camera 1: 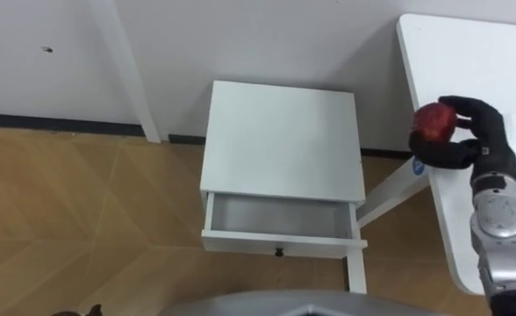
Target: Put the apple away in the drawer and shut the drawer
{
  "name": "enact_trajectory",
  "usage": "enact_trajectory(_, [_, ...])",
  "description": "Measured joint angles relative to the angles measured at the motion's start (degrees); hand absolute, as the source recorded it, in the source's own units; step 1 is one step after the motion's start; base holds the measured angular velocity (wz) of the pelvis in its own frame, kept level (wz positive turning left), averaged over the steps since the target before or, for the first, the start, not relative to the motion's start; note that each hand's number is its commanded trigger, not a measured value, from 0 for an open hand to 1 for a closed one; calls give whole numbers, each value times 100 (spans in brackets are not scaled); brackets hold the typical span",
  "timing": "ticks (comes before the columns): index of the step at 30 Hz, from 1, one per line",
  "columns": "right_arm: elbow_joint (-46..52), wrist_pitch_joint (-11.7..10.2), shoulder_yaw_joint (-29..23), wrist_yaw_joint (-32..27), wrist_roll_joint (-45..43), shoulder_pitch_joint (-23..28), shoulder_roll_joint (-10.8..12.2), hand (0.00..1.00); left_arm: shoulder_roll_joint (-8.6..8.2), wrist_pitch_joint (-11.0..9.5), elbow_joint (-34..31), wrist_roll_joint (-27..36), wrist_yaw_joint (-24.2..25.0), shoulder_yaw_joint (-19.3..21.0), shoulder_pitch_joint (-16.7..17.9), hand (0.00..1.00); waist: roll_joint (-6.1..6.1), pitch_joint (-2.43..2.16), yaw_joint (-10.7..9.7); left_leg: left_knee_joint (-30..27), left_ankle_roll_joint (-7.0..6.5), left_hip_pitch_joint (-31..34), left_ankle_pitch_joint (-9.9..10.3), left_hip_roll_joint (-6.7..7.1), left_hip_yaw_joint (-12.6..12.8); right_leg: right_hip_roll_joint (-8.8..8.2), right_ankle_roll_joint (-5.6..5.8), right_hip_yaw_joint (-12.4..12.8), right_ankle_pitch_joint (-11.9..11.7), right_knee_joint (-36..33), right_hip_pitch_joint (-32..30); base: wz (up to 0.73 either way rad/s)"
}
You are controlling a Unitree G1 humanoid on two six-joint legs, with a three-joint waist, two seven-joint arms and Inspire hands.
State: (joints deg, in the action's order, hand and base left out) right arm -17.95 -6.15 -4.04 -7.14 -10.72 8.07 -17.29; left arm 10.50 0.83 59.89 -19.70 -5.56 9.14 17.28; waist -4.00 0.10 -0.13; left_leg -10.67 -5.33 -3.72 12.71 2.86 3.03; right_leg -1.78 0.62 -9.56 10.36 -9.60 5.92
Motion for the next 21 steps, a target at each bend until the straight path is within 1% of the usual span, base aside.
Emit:
enact_trajectory(2, [1, 4, 178, 183, -84, 0, 3, 100, 4, 8, 9, 5, 6, -102, -49, 0, 9, 6, 60, 8, 0, 2, 0, 4, -9, 15, 0, 3, 0, 5, -1, 0])
enact_trajectory(4, [1, 5, 406, 295, -82, -3, 25, 100, 4, 9, 120, 18, 3, -219, -130, 0, 28, 16, 165, -2, 0, 3, 0, 8, -18, 25, 0, 9, 0, 5, 1, 4])
enact_trajectory(6, [-2, 5, 646, 401, -108, -2, 134, 100, 0, 7, 188, 16, 5, -390, -204, 0, 42, 25, 209, -26, 0, 15, 0, 10, -64, 23, 0, 6, 0, 9, 0, 9])
enact_trajectory(9, [3, 5, 958, 511, -274, -3, 173, 100, -5, 9, 204, 8, 3, -430, -230, 0, 72, 18, 229, -27, 0, 26, 0, 12, -137, -3, 0, -41, 0, 6, 7, 12])
enact_trajectory(13, [68, 5, 1186, 610, -556, -3, 193, 100, -9, 18, 202, 3, 0, -625, -238, 0, 141, 21, 242, -26, 0, 26, -1, 12, -158, -8, 0, -66, 0, 9, 11, 3])
enact_trajectory(15, [76, 4, 1252, 662, -745, -8, 246, 100, -15, 20, 198, 6, 1, -730, -276, 0, 172, 28, 290, -26, 0, 28, -1, 12, -164, -9, 0, -74, 0, 12, 16, 0])
enact_trajectory(17, [76, 4, 1338, 685, -790, -10, 249, 100, -27, 19, 198, 7, 1, -747, -327, 0, 181, 33, 339, -26, 1, 31, -1, 12, -164, -8, 0, -75, 0, 16, 16, 0])
enact_trajectory(20, [76, 0, 1430, 781, -802, -23, 270, 100, -33, 9, 200, 6, 0, -763, -368, 0, 180, 33, 357, -28, 1, 36, -1, 13, -164, -9, 0, -93, 0, 16, 20, 0])
enact_trajectory(21, [76, 1, 1435, 803, -823, -23, 274, 100, -33, 9, 200, 5, -1, -762, -374, 0, 183, 35, 356, -32, 1, 40, -1, 16, -170, -12, 0, -146, 0, 17, 25, 0])
